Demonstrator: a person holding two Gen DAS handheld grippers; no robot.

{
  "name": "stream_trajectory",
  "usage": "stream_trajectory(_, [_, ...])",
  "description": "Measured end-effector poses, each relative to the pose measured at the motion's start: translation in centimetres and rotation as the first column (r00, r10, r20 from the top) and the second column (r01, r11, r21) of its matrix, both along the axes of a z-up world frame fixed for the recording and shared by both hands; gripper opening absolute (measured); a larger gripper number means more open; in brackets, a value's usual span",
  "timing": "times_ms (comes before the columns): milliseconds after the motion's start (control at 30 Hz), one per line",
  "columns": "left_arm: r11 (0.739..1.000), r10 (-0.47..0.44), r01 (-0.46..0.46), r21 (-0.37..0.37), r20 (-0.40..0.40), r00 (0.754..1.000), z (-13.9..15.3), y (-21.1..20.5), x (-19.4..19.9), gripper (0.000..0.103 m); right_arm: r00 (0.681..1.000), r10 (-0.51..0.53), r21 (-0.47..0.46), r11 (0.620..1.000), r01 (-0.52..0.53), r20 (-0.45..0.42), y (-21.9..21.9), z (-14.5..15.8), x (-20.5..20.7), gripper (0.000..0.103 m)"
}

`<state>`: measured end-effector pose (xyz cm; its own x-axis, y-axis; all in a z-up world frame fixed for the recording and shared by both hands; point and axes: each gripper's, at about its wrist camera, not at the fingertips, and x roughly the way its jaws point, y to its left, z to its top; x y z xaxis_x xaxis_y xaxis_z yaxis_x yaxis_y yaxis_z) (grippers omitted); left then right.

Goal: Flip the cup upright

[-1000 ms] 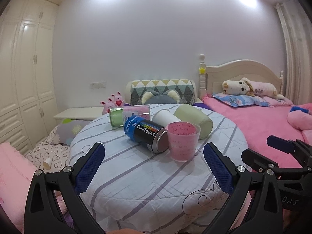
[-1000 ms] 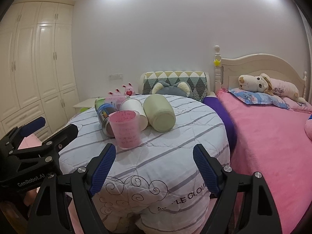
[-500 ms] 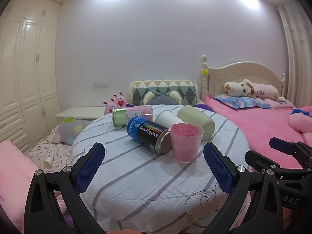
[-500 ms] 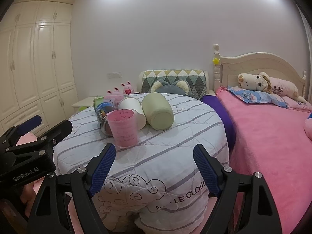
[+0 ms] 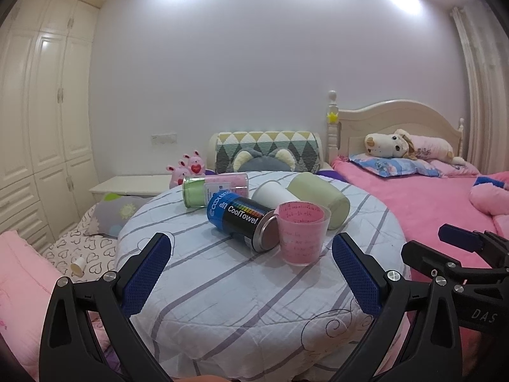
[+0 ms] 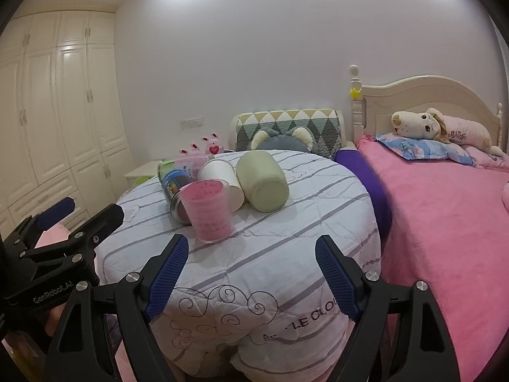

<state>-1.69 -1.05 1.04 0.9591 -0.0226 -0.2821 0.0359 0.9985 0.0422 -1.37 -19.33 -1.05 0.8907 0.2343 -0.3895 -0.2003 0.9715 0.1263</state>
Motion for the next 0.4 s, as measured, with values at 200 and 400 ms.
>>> stream_trajectory(200, [1.0,0.005,-0.005,0.005,0.005,1.0,0.08,0.02,-0.22,0.102,1.0,-0.003,-0.005,1.0,0.003,0.001,0.03,0.04,-0.06,0.084])
stream_trajectory(400, [1.0,0.014,-0.014,0.005,0.005,1.0,0.1,0.04,0.0,0.102,1.0,0.001,-0.012,1.0,-0.001,-0.002,-0.03,0.07,-0.18,0.084])
